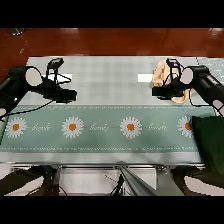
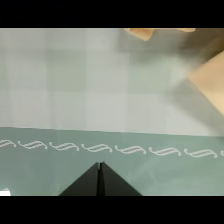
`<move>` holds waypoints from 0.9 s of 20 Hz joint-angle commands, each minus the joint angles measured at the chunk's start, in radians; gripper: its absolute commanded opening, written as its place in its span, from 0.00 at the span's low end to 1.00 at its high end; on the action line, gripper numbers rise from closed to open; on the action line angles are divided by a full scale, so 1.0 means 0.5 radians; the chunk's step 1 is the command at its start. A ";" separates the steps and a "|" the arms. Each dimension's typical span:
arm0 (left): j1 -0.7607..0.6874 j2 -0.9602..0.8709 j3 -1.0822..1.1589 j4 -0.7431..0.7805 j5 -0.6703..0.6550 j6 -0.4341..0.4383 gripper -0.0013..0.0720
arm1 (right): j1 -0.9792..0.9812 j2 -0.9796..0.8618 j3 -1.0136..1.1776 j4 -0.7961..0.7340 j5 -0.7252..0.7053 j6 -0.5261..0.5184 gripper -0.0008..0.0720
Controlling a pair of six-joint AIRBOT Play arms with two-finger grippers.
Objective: Fold the shirts.
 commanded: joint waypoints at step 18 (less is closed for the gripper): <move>0.002 -0.005 -0.001 0.002 0.166 0.001 0.04 | 0.002 -0.002 -0.001 -0.048 -0.230 -0.005 0.05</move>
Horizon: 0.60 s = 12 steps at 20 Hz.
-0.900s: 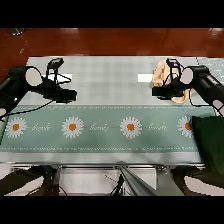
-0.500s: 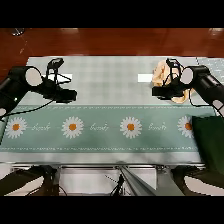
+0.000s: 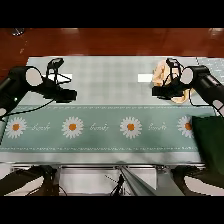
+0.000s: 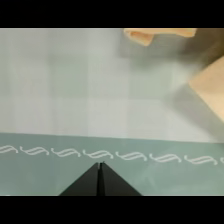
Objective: Fold the shirts.
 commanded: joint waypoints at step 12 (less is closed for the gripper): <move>0.155 -0.008 0.005 0.457 0.843 0.017 0.98 | -0.566 -0.557 0.528 -0.752 -1.003 0.633 0.86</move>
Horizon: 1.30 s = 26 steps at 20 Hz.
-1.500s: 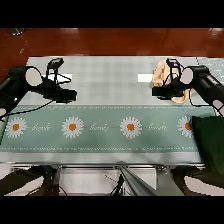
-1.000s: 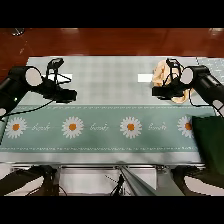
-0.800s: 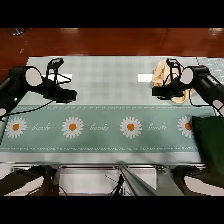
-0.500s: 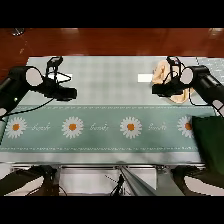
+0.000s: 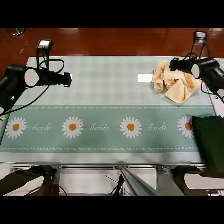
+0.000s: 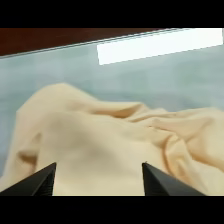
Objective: Fold the shirts.
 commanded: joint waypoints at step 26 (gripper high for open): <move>0.155 1.423 -0.419 -0.696 -1.005 0.004 0.98 | 0.227 0.730 1.347 1.006 0.869 -1.244 0.05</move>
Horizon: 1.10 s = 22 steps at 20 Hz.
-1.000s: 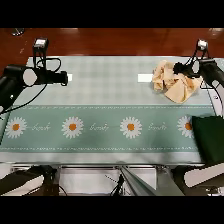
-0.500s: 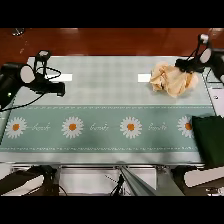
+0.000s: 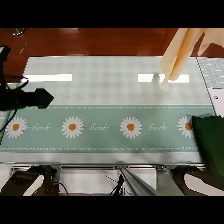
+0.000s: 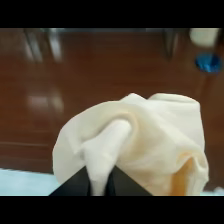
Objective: Fold the shirts.
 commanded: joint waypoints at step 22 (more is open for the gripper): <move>0.002 0.462 -0.510 -0.288 -0.003 -0.004 0.98 | 1.517 -0.619 -1.146 0.868 -0.044 0.166 0.62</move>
